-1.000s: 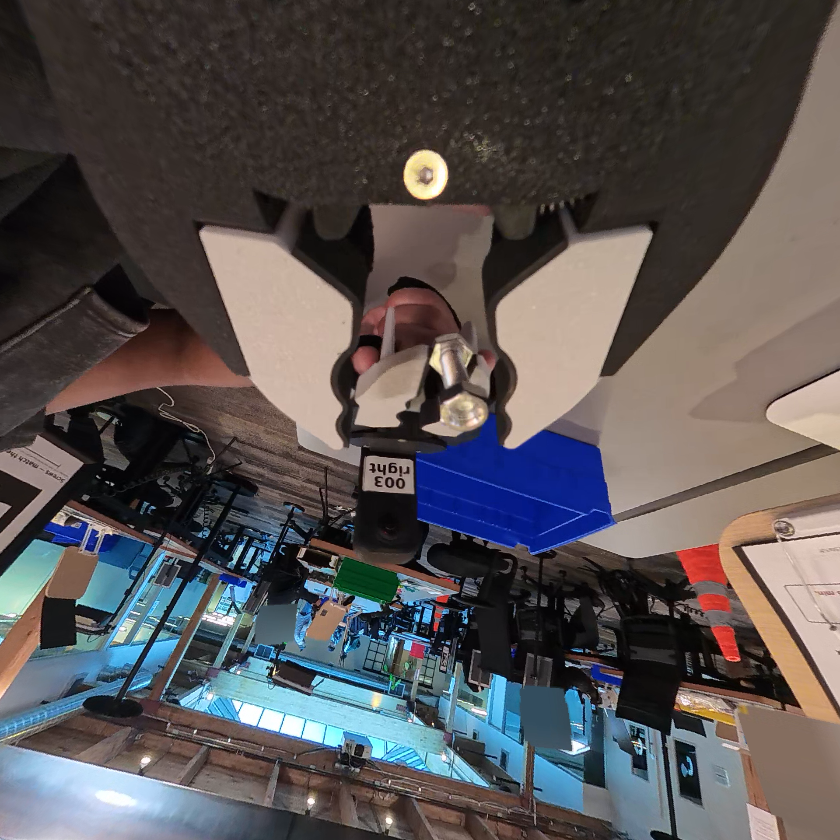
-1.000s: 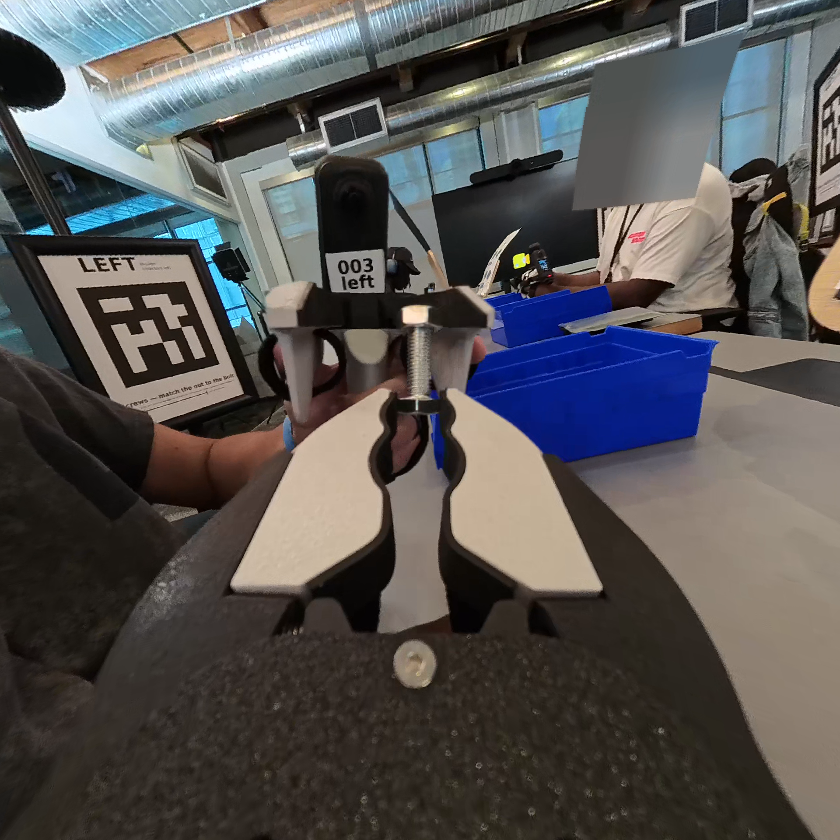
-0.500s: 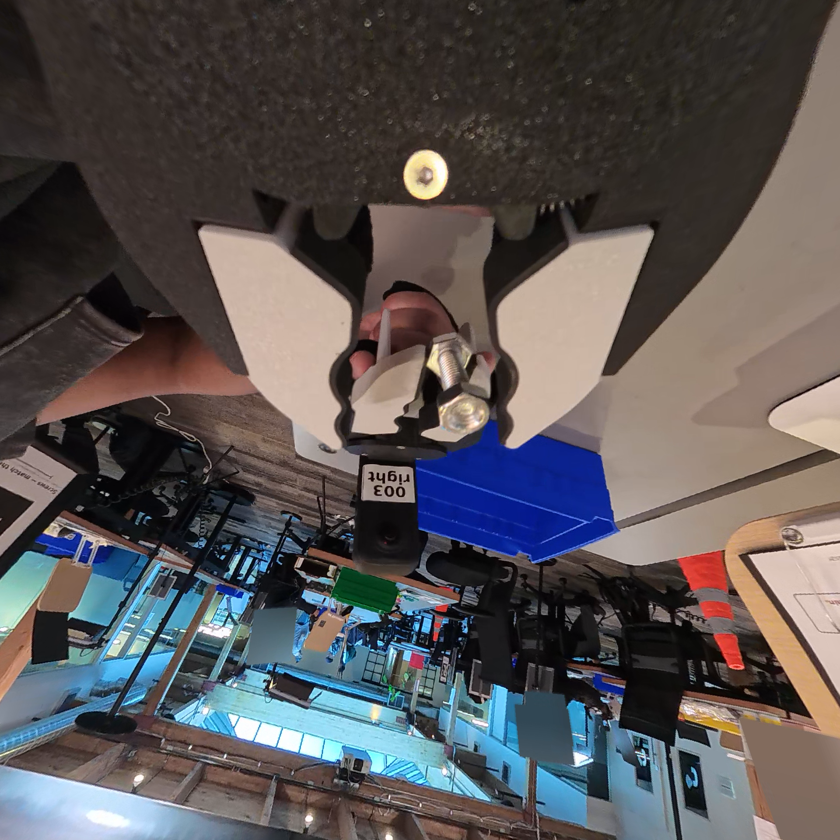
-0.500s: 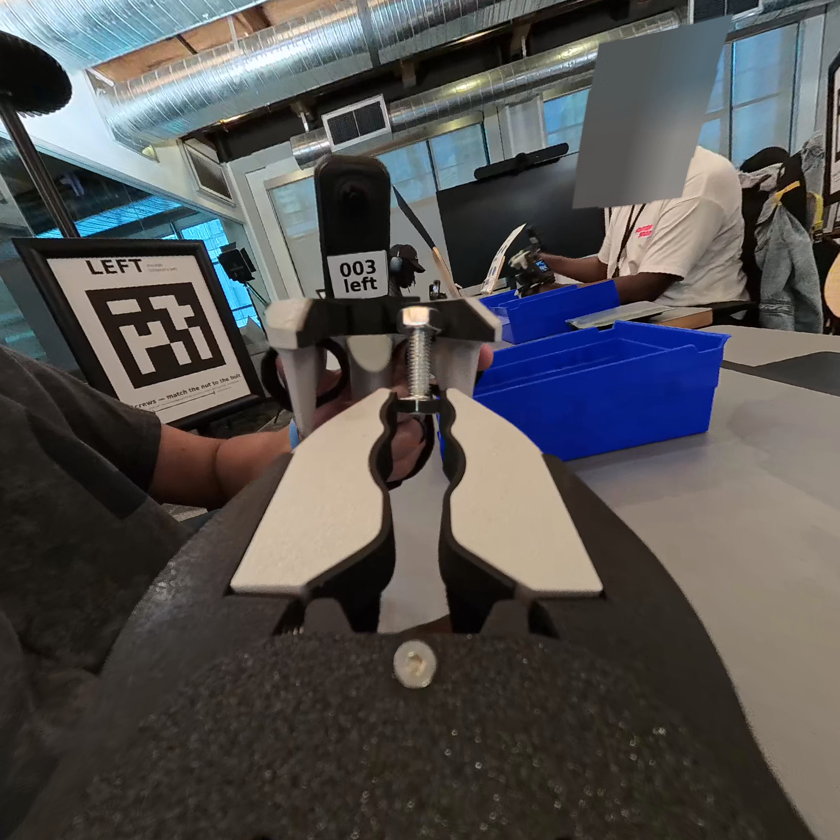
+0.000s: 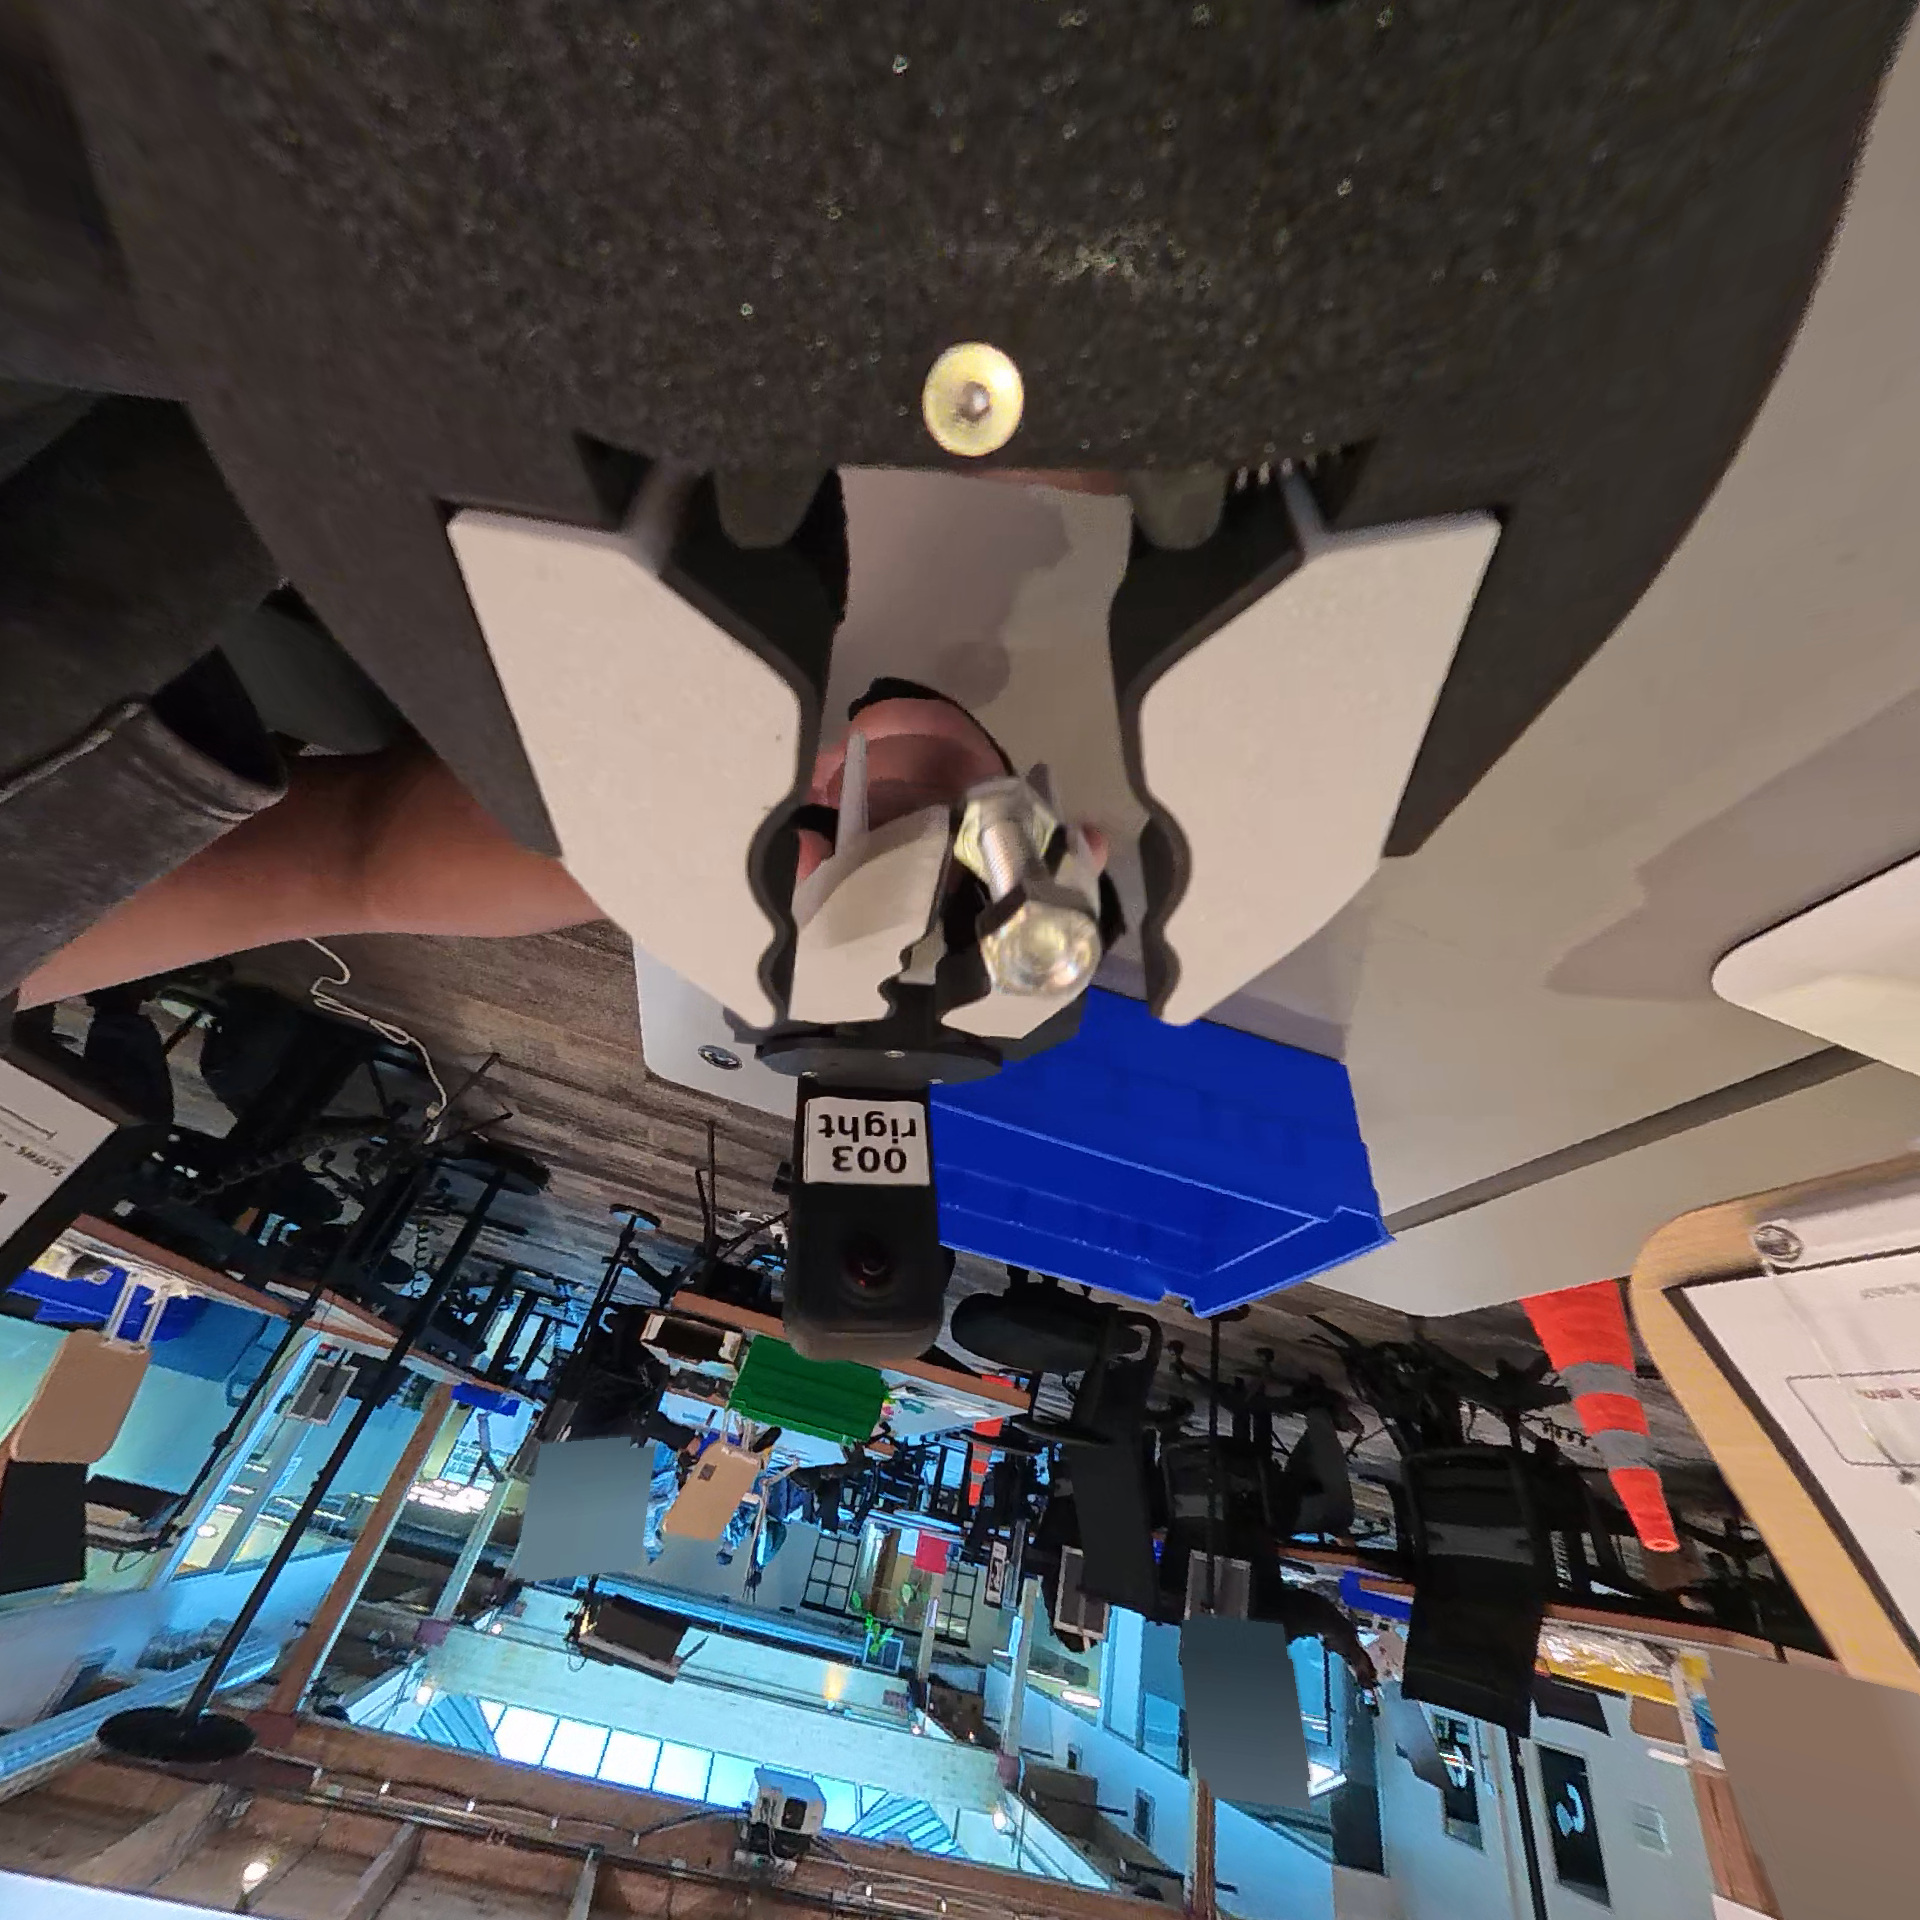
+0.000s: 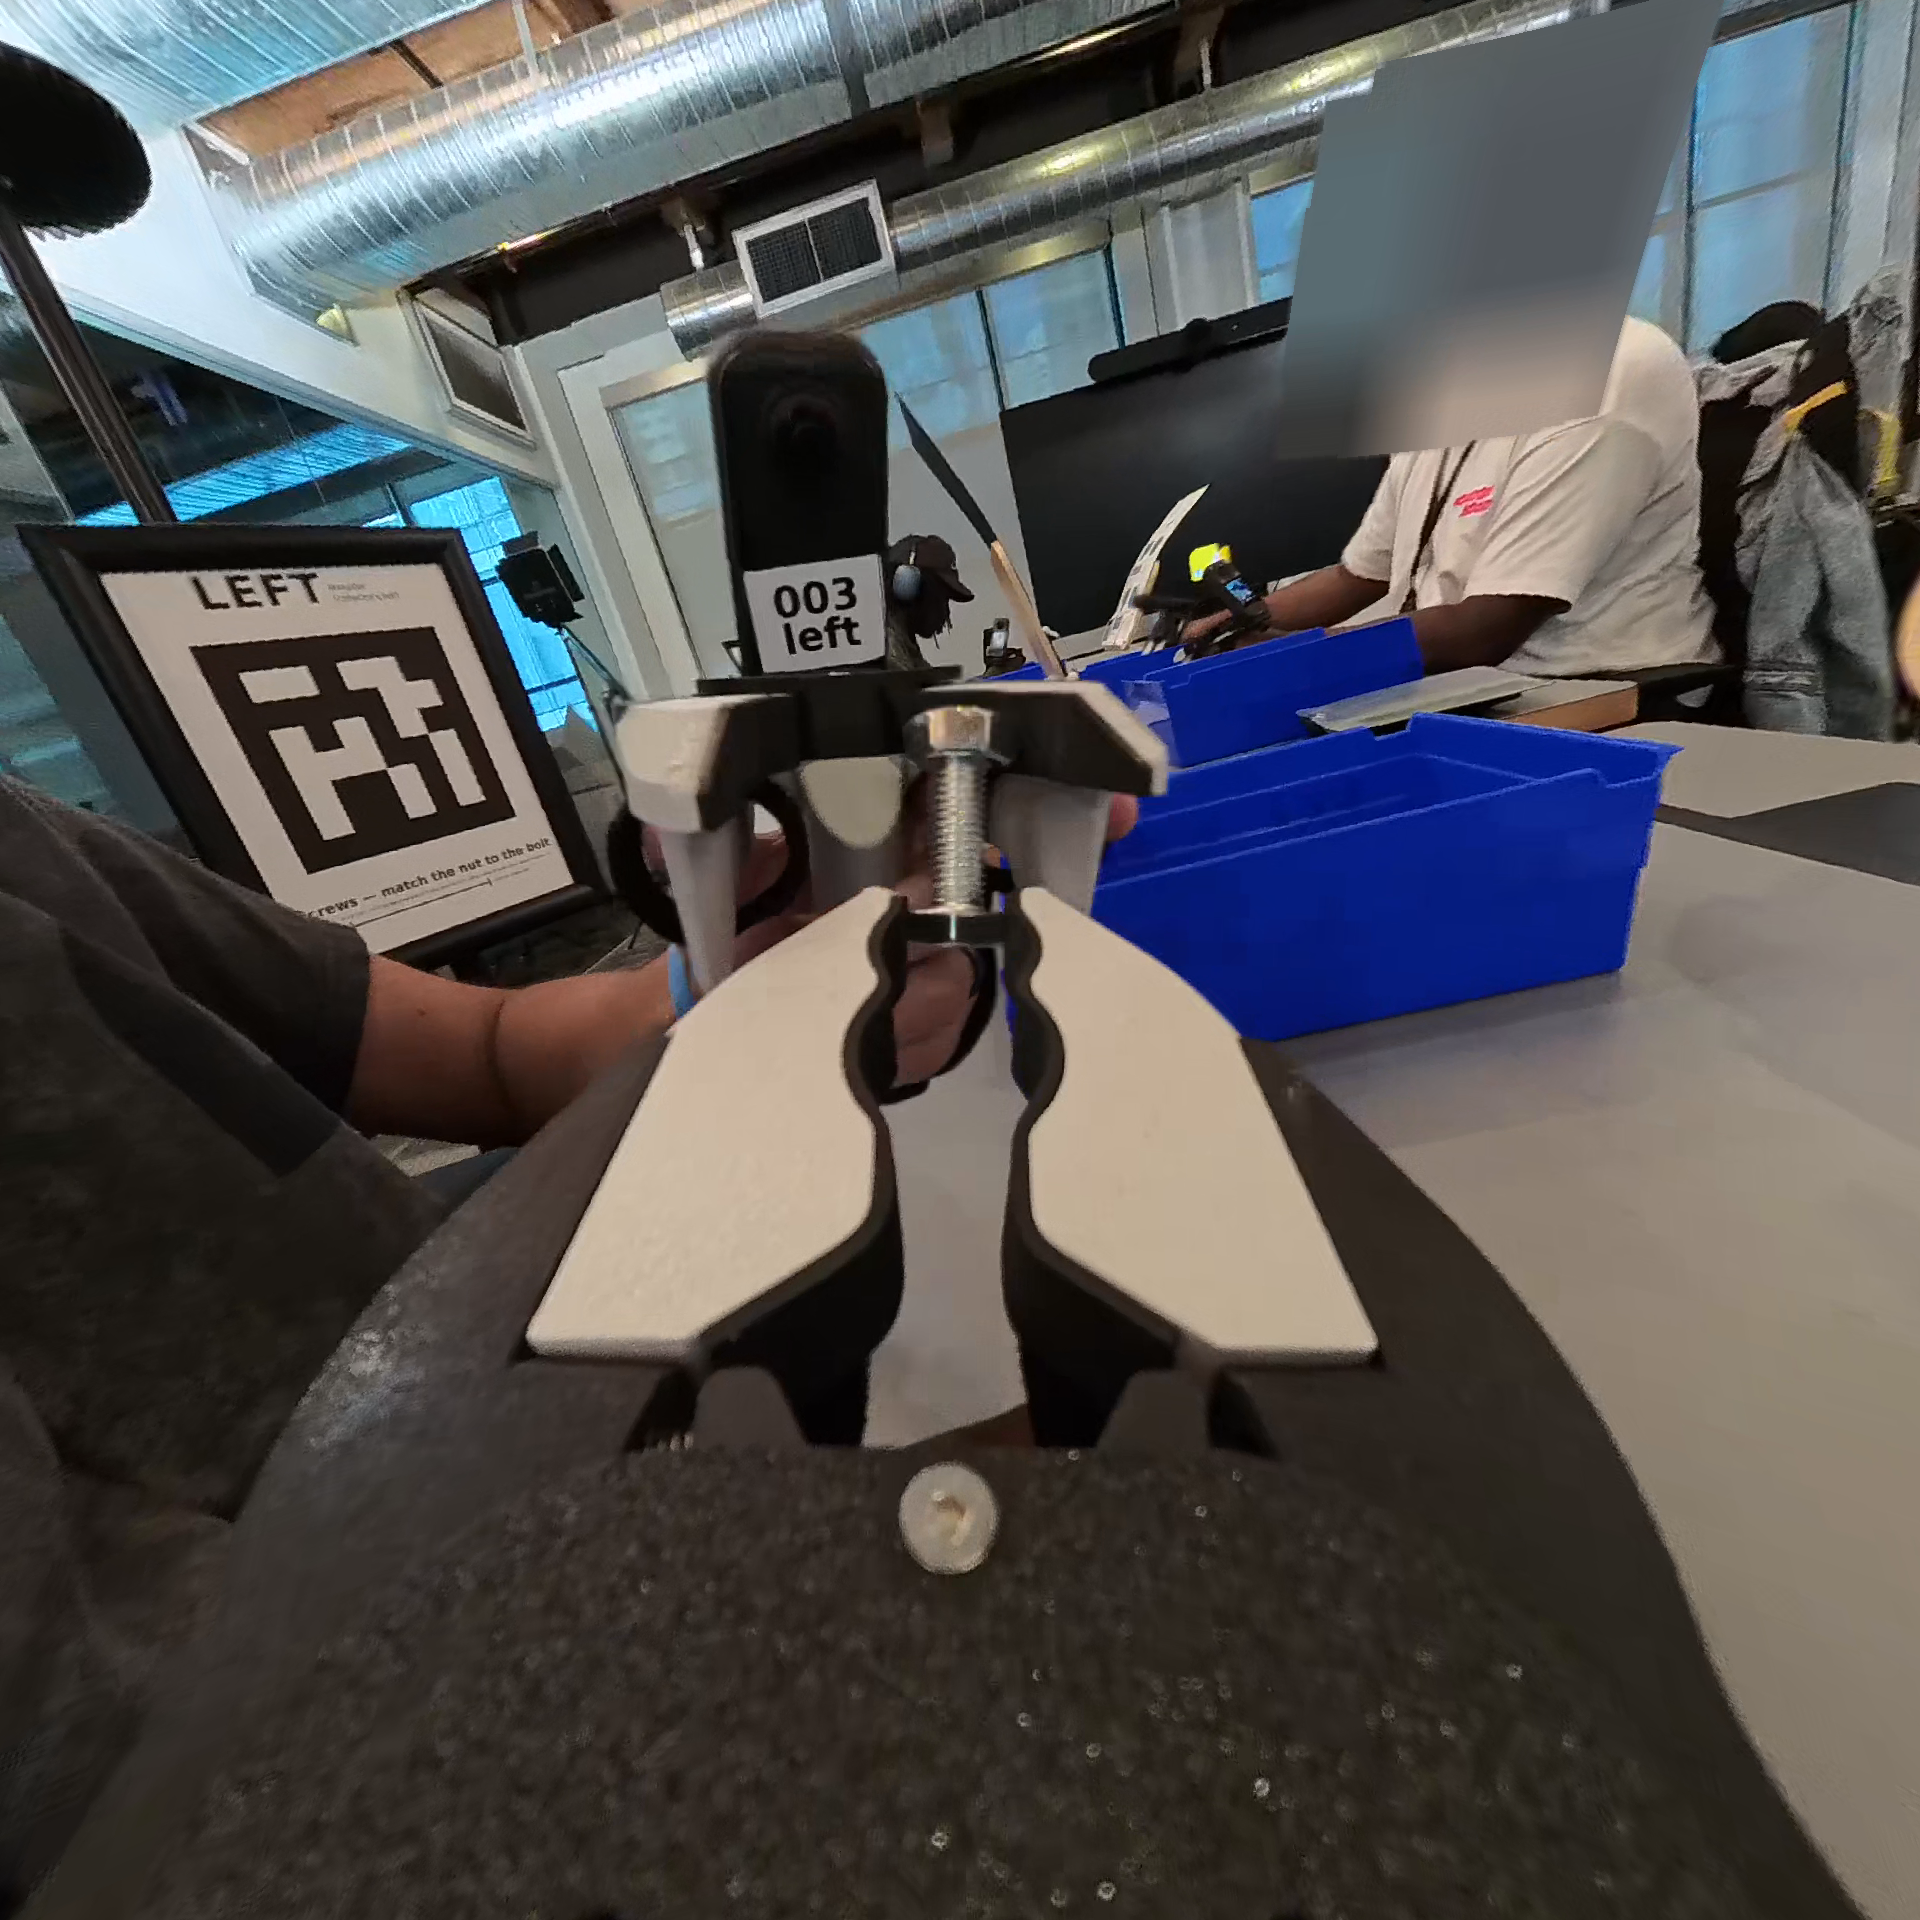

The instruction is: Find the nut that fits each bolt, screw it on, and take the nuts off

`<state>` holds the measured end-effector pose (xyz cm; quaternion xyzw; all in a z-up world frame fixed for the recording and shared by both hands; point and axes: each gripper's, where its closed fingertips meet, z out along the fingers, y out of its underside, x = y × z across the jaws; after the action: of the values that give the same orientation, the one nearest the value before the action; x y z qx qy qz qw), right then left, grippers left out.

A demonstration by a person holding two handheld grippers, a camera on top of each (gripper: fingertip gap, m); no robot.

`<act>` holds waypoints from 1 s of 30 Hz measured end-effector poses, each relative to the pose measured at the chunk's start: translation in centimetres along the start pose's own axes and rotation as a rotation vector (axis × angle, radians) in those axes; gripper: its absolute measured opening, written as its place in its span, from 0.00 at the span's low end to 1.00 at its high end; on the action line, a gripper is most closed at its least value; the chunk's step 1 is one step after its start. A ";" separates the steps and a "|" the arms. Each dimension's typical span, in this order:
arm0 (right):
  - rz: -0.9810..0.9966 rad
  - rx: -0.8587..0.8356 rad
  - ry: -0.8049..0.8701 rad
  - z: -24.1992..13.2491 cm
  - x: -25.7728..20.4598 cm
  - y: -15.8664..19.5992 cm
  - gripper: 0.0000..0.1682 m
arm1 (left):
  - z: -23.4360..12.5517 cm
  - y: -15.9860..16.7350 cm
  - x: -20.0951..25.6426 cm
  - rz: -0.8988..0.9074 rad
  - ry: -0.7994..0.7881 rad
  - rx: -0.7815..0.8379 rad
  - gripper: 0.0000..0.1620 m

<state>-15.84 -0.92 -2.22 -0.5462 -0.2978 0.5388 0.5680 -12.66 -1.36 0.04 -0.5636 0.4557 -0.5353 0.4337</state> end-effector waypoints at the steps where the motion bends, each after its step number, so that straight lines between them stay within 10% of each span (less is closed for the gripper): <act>1: 0.001 0.010 0.018 -0.4 0.4 -0.2 0.10 | -0.3 -0.2 -0.2 -0.002 -0.008 0.007 0.39; 30: 0.008 0.015 0.056 -1.2 1.2 -0.6 0.10 | -0.1 0.0 -0.4 -0.017 -0.006 0.023 0.41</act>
<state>-14.29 -0.02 -2.21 -0.5579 -0.2755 0.5279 0.5780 -12.79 -1.02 -0.04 -0.5640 0.4434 -0.5426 0.4369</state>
